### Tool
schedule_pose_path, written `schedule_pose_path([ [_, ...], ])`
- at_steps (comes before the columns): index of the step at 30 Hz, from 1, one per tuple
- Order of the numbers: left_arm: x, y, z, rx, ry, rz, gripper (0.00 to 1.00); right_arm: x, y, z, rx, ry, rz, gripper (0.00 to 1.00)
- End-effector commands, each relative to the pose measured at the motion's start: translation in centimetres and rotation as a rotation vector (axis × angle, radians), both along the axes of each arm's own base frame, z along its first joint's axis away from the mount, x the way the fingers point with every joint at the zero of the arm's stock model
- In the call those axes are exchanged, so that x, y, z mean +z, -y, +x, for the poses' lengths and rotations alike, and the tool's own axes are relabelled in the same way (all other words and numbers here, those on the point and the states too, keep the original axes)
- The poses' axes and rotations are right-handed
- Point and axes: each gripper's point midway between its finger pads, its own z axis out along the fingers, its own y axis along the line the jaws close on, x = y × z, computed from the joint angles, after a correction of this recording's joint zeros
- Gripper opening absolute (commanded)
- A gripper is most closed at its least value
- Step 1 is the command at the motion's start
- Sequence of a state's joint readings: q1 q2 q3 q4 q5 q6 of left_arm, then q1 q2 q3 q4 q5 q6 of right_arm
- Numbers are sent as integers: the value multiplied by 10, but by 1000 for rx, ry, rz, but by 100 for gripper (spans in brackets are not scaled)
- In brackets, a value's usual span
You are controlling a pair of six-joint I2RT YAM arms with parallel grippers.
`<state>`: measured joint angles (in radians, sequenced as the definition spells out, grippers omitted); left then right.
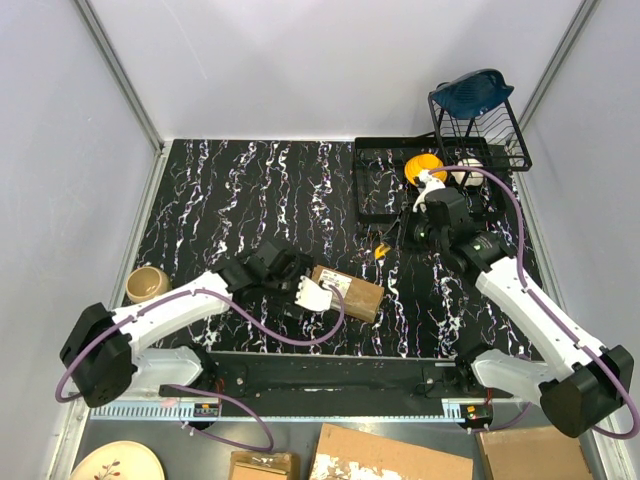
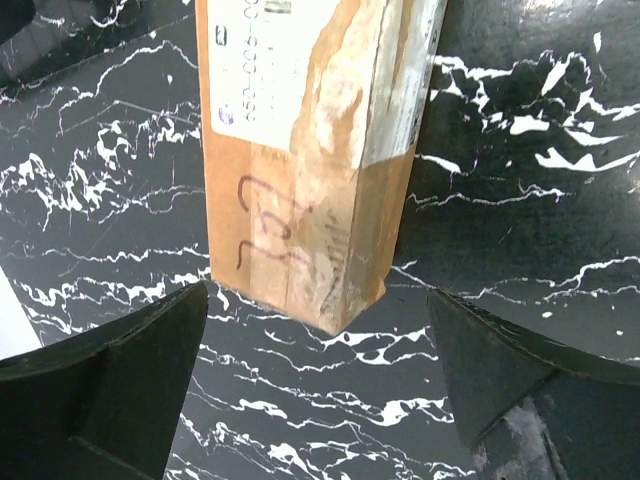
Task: Unpack the express box
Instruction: Adjust the express box at the center of the board.
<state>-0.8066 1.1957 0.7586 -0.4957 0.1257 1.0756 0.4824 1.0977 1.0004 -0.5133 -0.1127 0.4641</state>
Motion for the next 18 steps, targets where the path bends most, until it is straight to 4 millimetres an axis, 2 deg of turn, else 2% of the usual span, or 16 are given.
schedule_pose_path([
  [1, 6, 23, 7, -1, 3, -58, 99, 7, 7, 4, -26, 48, -7, 0],
  [9, -11, 35, 14, -18, -50, -22, 99, 14, 12, -2, -36, 78, -1, 0],
  [11, -6, 42, 19, -7, -57, -36, 99, 15, 13, -2, -35, 87, -1, 0],
  [15, -9, 46, 21, -5, -78, -27, 99, 17, 13, -5, -28, 91, 2, 0],
  [18, 3, 49, 19, -5, -85, -47, 99, 18, 14, -6, -27, 95, 1, 0],
])
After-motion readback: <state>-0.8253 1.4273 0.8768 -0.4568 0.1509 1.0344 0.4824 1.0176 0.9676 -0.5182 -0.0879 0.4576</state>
